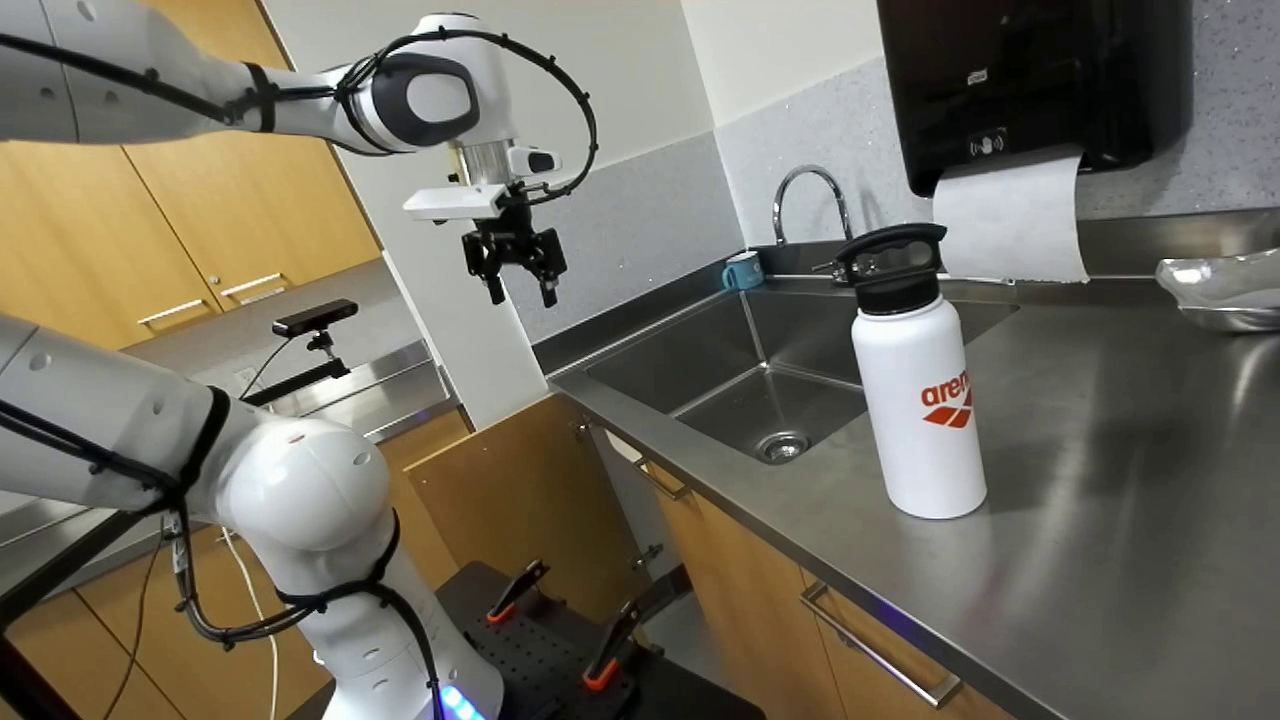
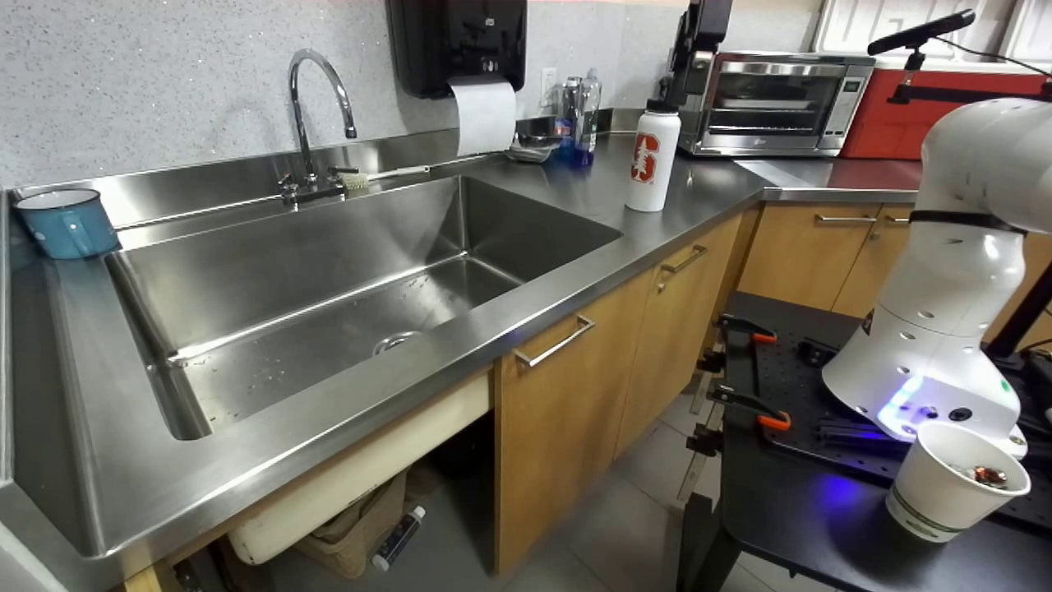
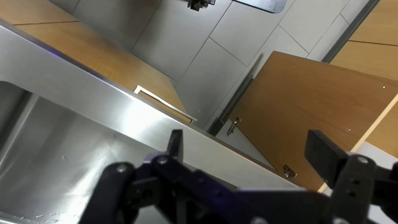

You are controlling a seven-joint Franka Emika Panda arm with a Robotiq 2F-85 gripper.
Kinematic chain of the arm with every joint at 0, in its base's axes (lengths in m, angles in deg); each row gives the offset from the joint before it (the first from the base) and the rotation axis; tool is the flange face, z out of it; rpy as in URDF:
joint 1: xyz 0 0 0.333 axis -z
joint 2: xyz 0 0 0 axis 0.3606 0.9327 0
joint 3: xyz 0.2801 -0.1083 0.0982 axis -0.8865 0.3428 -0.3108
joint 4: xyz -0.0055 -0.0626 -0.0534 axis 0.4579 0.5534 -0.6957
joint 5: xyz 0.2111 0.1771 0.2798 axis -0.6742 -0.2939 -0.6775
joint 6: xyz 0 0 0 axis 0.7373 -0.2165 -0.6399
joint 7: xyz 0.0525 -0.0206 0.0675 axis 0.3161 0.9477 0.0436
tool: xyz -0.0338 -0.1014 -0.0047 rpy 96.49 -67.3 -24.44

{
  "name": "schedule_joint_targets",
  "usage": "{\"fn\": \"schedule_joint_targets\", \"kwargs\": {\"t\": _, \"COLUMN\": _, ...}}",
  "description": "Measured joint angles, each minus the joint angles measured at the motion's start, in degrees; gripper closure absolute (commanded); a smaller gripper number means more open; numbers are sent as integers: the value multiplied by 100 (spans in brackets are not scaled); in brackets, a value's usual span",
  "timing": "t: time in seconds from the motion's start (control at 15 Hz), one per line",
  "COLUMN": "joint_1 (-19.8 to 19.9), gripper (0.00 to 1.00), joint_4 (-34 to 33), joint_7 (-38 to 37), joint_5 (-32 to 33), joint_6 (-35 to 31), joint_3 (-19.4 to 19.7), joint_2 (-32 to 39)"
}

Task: Close the open cabinet door

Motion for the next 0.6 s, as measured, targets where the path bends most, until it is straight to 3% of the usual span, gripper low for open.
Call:
{"fn": "schedule_joint_targets", "kwargs": {"t": 0.27, "joint_1": -184, "gripper": 0, "joint_4": 67, "joint_7": 460, "joint_5": -375, "joint_6": -285, "joint_3": 4, "joint_2": 38}}
{"fn": "schedule_joint_targets", "kwargs": {"t": 0.6, "joint_1": -1228, "gripper": 0, "joint_4": 599, "joint_7": 1475, "joint_5": -1392, "joint_6": -1784, "joint_3": -355, "joint_2": 613}}
